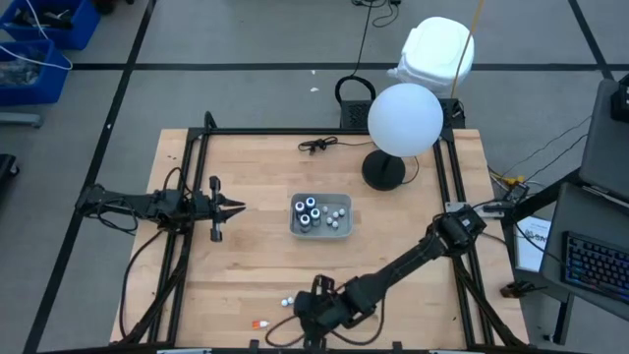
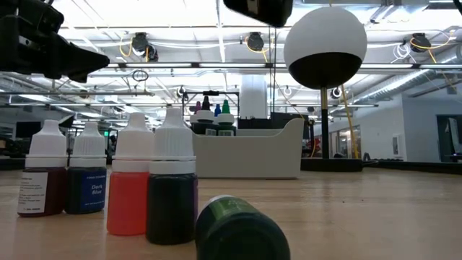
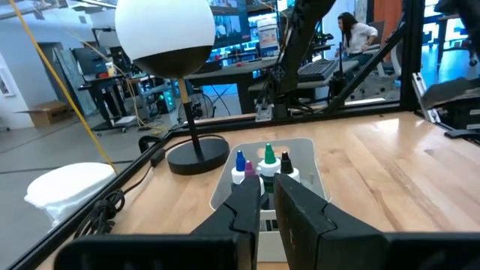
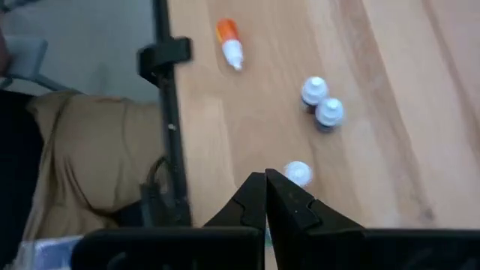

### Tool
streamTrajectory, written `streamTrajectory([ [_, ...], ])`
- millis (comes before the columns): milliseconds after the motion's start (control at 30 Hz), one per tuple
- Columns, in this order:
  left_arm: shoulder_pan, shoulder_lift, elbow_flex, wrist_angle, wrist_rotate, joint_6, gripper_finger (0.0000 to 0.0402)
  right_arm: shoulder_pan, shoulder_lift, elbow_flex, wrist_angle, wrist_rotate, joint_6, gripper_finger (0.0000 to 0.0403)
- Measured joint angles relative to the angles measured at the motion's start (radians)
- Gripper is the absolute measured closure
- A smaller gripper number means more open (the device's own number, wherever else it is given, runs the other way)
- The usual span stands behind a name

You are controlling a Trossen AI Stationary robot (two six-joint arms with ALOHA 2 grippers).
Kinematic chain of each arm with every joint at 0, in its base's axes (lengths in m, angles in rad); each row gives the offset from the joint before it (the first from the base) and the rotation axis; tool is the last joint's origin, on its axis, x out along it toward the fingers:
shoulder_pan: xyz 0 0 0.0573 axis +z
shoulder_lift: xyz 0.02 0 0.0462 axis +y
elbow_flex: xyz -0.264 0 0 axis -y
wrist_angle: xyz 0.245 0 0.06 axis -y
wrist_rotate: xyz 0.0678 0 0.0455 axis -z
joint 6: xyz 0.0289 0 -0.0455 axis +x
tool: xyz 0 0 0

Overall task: Pick & Place food coloring
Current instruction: Put the small violet food coloring bottle into the gray bin

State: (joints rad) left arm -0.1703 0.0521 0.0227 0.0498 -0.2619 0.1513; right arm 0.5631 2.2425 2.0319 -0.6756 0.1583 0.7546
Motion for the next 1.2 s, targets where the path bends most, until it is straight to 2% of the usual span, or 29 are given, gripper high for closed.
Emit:
streamTrajectory([
  [167, 0.0, 0.0, 0.0, -0.002, 0.0, 0.0, 0.0353, -0.014, -0.001, 0.002, -0.003, -0.033, -0.007, 0.0398],
  [267, 0.0, 0.0, 0.0, -0.003, 0.0, 0.0, 0.0353, -0.014, -0.003, 0.002, -0.005, -0.054, -0.006, 0.038],
  [633, 0.0, 0.0, 0.0, -0.018, 0.001, -0.003, 0.0353, -0.025, -0.005, -0.095, 0.045, -0.059, 0.071, 0.0237],
  [800, 0.0, 0.0, 0.001, -0.019, 0.003, -0.003, 0.0353, -0.025, -0.003, -0.111, 0.066, -0.059, 0.071, 0.0191],
  [967, 0.0, 0.0, 0.001, -0.021, 0.002, -0.003, 0.0353, -0.022, -0.003, -0.111, 0.063, -0.041, 0.06, 0.0173],
  [1200, 0.0, 0.0, 0.001, -0.022, 0.002, -0.003, 0.0353, -0.022, 0.0, -0.111, 0.068, -0.023, 0.049, 0.017],
])
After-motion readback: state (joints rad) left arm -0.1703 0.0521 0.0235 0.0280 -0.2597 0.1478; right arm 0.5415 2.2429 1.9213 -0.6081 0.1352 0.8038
